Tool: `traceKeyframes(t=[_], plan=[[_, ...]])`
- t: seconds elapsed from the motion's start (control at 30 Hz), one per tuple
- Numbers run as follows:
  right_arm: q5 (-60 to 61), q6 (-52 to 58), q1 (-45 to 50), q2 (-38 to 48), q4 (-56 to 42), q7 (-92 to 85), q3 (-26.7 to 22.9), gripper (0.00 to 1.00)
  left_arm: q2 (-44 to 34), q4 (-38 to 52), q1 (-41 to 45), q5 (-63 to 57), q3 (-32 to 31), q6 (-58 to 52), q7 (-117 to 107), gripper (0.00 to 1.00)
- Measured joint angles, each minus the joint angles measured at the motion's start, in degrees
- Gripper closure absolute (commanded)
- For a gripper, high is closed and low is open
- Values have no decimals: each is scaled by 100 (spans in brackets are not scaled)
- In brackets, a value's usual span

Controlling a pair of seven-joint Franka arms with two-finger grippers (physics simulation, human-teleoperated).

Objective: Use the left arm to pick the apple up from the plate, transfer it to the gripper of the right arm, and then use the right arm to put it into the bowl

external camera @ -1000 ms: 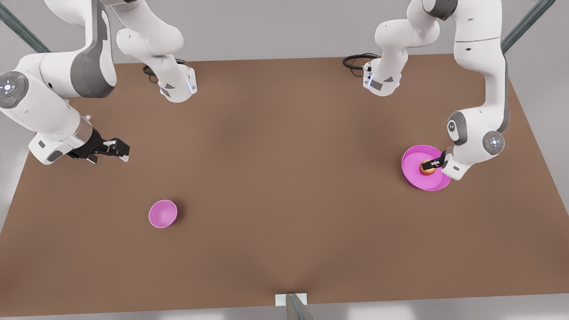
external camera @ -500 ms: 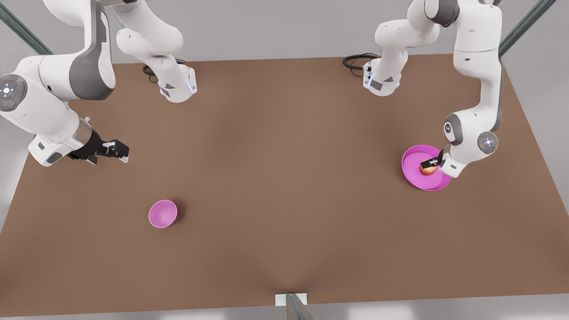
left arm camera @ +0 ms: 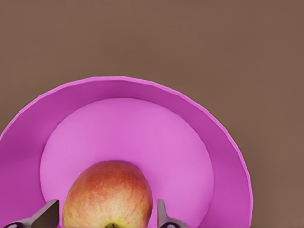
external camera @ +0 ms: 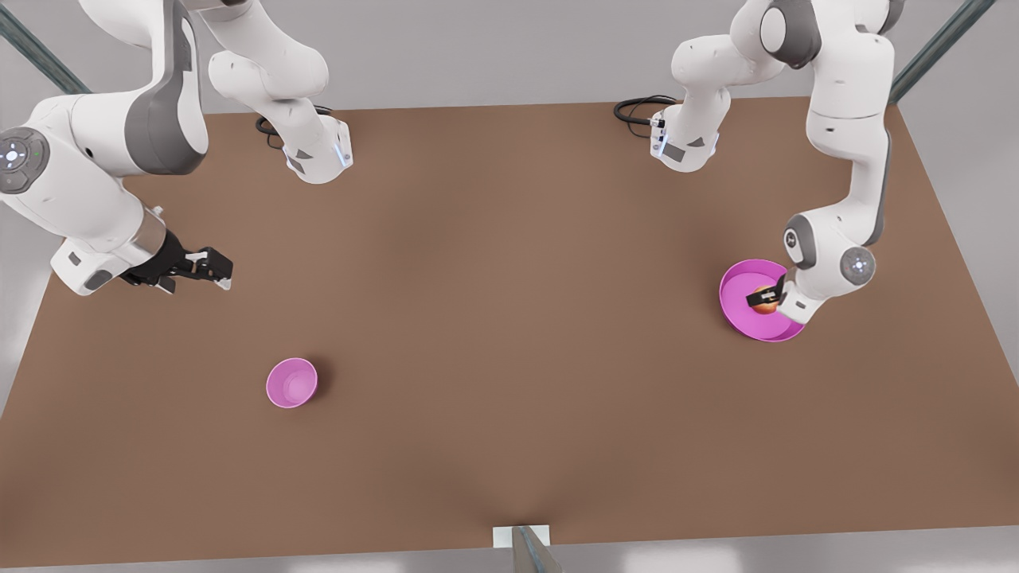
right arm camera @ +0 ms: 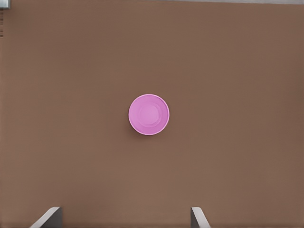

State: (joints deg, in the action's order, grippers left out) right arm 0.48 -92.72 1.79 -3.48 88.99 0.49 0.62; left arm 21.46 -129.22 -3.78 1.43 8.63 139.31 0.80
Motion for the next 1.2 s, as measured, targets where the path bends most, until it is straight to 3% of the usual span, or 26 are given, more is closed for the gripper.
traceKeyframes(t=[0.2,0.3,1.2], plan=[[-3,5,-20,-7,7,-3,0,0,110,0,-9,0,-2,155,20,0],[-4,7,-31,-9,9,-5,-1,0,116,0,-9,0,-2,189,27,10],[-3,-13,-6,-122,13,-32,6,0,195,107,35,42,-28,159,50,15]])
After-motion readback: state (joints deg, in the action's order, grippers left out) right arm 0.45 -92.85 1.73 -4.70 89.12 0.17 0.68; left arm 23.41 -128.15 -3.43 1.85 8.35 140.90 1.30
